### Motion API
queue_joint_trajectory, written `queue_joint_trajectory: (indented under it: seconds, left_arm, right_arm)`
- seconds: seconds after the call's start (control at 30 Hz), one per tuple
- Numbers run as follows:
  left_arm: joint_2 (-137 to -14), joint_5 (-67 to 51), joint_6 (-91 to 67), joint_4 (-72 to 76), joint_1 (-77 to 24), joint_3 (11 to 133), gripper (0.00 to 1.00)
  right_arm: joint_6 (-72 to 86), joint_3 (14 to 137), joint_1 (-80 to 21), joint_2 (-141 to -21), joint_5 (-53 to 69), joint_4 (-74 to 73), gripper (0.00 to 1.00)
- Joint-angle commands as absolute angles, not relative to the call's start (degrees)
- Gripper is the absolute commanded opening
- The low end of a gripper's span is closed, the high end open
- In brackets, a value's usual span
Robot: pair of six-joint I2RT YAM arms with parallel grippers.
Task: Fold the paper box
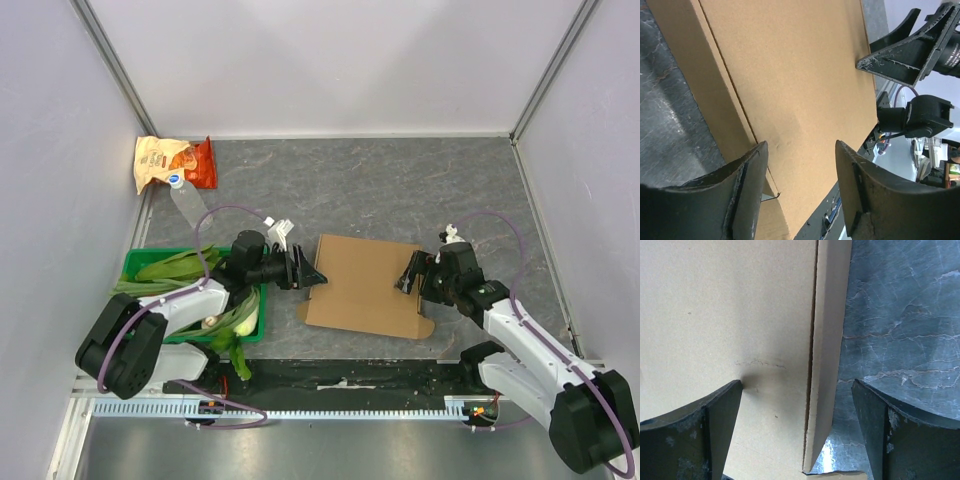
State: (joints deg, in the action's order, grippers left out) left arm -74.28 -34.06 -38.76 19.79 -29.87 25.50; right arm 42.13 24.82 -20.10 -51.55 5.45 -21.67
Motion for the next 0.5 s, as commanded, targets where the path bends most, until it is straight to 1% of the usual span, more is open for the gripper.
queue_joint_trajectory:
  seconds: [0.0, 0.03, 0.07, 0.13, 0.17, 0.2, 0.23, 0.27, 0.3, 0.33, 0.37, 0.4, 0.43, 0.47]
  left_arm:
    - [-74.26, -28.30, -34.72, 14.15, -29.88, 26.10, 0.64]
    - [-74.44, -27.87, -34.80, 14.41, -30.06, 26.02, 0.64]
    - [-74.36, -27.77, -35.59, 15.63, -30.15, 25.75, 0.61]
    - [-71.99, -27.77, -36.56, 18.62, -30.58, 23.83, 0.58]
    - [-70.85, -27.69, -36.91, 20.02, -30.67, 23.12, 0.57]
    - [-69.97, -27.60, -36.91, 19.95, -30.67, 23.03, 0.56]
    - [-67.87, -27.34, -36.83, 19.86, -30.67, 23.03, 0.56]
    - [-66.63, -27.42, -36.74, 19.86, -30.67, 23.11, 0.57]
    - [-65.49, -27.33, -36.83, 19.60, -30.67, 23.20, 0.59]
    - [-62.96, -26.90, -37.00, 18.99, -30.67, 23.55, 0.61]
    - [-61.89, -24.89, -37.09, 17.85, -30.67, 24.34, 0.64]
    - [-60.83, -23.05, -36.92, 14.45, -30.67, 24.78, 0.67]
    - [-59.52, -18.07, -36.65, 12.59, -30.67, 25.13, 0.74]
    - [-59.33, -14.80, -36.56, 10.65, -30.50, 25.83, 0.77]
  right_arm:
    - [40.96, 23.56, -20.21, -52.20, 4.40, -19.95, 0.98]
    - [40.96, 23.03, -20.21, -52.56, 3.44, -19.17, 0.98]
    - [40.96, 22.68, -20.21, -52.65, 2.82, -18.64, 0.96]
    - [40.87, 21.45, -20.21, -52.30, 2.46, -16.71, 0.93]
    - [40.78, 20.84, -20.21, -51.77, 2.81, -15.66, 0.88]
    - [40.87, 20.22, -20.21, -51.59, 2.90, -14.43, 0.85]
    - [40.61, 19.08, -20.21, -51.42, 3.25, -12.15, 0.79]
    - [40.26, 18.55, -20.21, -51.33, 5.17, -10.74, 0.74]
    - [40.25, 18.28, -20.21, -51.42, 5.71, -9.68, 0.71]
    - [40.43, 18.28, -20.21, -51.50, 5.97, -8.88, 0.71]
    - [40.69, 18.46, -20.21, -51.50, 6.59, -8.53, 0.70]
    - [40.61, 18.72, -20.21, -51.68, 7.29, -8.09, 0.70]
    - [40.17, 20.03, -20.30, -52.11, 7.64, -8.52, 0.72]
    - [38.95, 21.08, -20.22, -52.29, 6.60, -9.74, 0.74]
